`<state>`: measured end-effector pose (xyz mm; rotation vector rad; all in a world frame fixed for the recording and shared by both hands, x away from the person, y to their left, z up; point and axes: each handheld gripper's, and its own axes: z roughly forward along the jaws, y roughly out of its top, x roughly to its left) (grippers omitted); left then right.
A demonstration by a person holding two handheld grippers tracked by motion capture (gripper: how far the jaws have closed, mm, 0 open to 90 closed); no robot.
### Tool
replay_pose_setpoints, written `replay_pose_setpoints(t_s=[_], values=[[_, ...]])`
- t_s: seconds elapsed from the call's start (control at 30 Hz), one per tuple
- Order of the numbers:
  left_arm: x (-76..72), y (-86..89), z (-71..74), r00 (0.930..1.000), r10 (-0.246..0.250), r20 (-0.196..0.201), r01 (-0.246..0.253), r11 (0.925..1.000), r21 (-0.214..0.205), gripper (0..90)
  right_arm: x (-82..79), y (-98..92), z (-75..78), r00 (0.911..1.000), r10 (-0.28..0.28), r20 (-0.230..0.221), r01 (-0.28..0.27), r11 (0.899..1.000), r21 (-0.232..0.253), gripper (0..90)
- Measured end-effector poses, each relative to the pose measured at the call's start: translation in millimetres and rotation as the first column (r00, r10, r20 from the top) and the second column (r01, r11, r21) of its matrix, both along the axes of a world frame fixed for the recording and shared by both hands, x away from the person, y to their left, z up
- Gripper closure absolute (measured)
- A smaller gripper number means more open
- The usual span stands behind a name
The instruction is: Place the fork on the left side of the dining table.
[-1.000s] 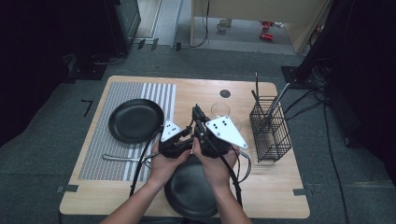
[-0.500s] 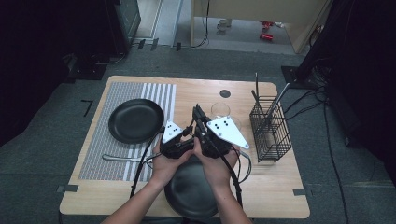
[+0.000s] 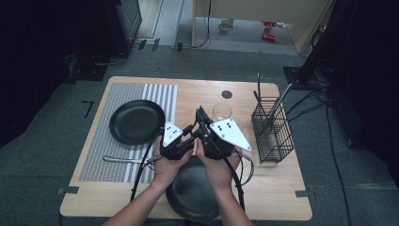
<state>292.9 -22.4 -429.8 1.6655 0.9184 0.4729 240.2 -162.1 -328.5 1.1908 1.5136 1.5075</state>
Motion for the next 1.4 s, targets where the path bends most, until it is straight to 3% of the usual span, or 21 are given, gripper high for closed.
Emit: replay_pose_setpoints(t_s=[0.23,0.33,0.5,0.77,0.93,1.4], values=[[1.3,1.9,-0.3,0.9999,0.000,-0.011,0.000,1.0000,-0.001,78.3,0.0,-2.9,-1.8,0.9998,0.019,0.006,-0.019,1.000,0.007,86.4],[5.6,8.6,-0.5,0.9994,0.007,-0.033,-0.007,0.9998,-0.017,87.9,0.3,-8.9,-6.2,0.9981,0.061,0.013,-0.061,0.998,0.019,80.8],[4.6,8.1,-2.7,0.9975,-0.055,-0.044,0.054,0.9984,-0.018,89.3,0.8,-10.5,-9.4,0.9946,0.097,0.037,-0.098,0.995,0.009,80.6],[6.7,10.2,-3.6,0.9954,-0.078,-0.057,0.076,0.9967,-0.028,89.5,6.5,-14.3,-16.4,0.9899,0.133,0.050,-0.133,0.991,0.004,80.0],[5.0,11.6,2.0,0.9950,-0.092,-0.039,0.090,0.9949,-0.045,89.6,11.6,-11.2,-27.5,0.9877,0.156,0.006,-0.156,0.988,-0.005,79.8],[5.7,16.1,4.3,0.9922,-0.115,-0.047,0.111,0.9898,-0.089,89.6,21.3,-6.8,-53.1,0.9700,0.235,-0.063,-0.235,0.972,0.000,81.9]])
